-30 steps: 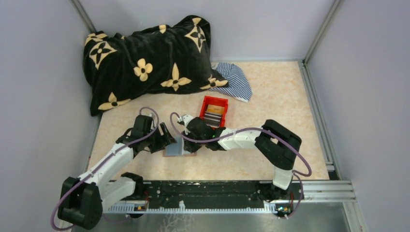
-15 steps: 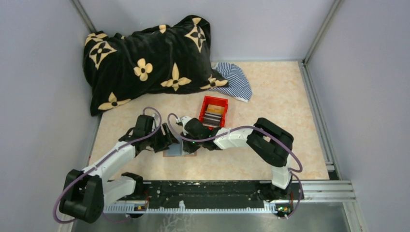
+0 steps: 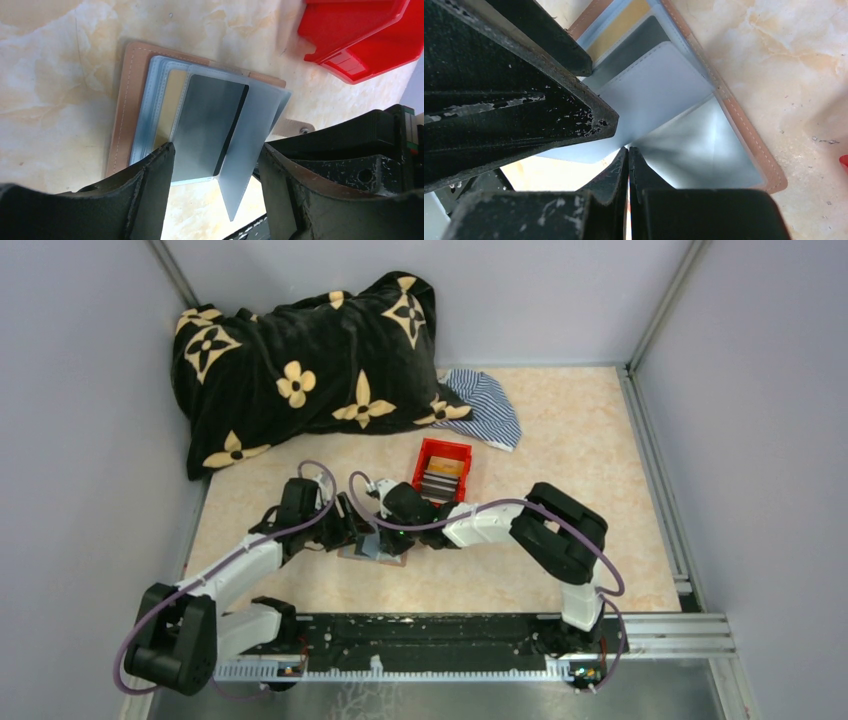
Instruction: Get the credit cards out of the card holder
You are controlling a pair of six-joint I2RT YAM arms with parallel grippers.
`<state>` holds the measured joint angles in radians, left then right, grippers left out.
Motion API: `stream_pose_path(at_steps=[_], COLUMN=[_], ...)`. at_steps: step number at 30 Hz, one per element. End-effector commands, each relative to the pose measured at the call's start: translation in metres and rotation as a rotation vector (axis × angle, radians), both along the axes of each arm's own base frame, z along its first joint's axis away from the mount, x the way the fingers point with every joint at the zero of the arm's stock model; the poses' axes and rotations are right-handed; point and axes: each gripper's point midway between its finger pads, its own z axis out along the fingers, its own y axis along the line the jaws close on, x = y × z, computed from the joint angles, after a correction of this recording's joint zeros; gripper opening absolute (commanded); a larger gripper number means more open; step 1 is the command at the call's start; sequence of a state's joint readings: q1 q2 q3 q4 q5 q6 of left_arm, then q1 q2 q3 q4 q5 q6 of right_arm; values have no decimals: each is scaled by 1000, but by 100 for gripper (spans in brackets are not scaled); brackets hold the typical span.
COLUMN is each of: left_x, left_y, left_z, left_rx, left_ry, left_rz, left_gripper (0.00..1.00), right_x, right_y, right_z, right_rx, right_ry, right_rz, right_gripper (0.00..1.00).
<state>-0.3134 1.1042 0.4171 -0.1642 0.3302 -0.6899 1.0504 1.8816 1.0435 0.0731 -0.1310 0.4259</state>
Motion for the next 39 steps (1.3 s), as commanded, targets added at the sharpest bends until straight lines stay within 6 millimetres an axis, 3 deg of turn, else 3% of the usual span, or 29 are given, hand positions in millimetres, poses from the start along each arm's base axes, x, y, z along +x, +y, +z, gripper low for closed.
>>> stream_pose_path(at_steps=[1,7,12,15,23,31,34,37,39], left_x=[-6,1,3,3,-2,-17,-7,11,19], left_y=[-15,-21,-26,-32,-61,-86,-76,-51,-31], left_z=[3,14,20,22,42,36,50,62,61], left_rx=[-65,-74,-82,-102,-142,-154,-116,-28,47], left_ry=[4,-22,-35,-36,-59,-34,-111,-192,-183], left_rz=[-39,-52,-64,-70,-126,-167,-115,-7,50], left_gripper=[68,67,67,67,66,66,66,69,71], right_x=[7,16,18,20,25,30,32,30,29], right_y=[8,-12,-27,-37,-52,-64,-64,-58,-54], right_z=[11,44,92,107,122,130,129,127,128], right_rx=[53,96,176,194,205,216,203,229,263], right_ry=[-7,-70,-139,-165,-206,-233,-230,-208,-196], right_rz=[-27,-125,-178,-214,-278,-342,-352,-347,-345], right_gripper=[0,0,0,0,0,0,0,2,3])
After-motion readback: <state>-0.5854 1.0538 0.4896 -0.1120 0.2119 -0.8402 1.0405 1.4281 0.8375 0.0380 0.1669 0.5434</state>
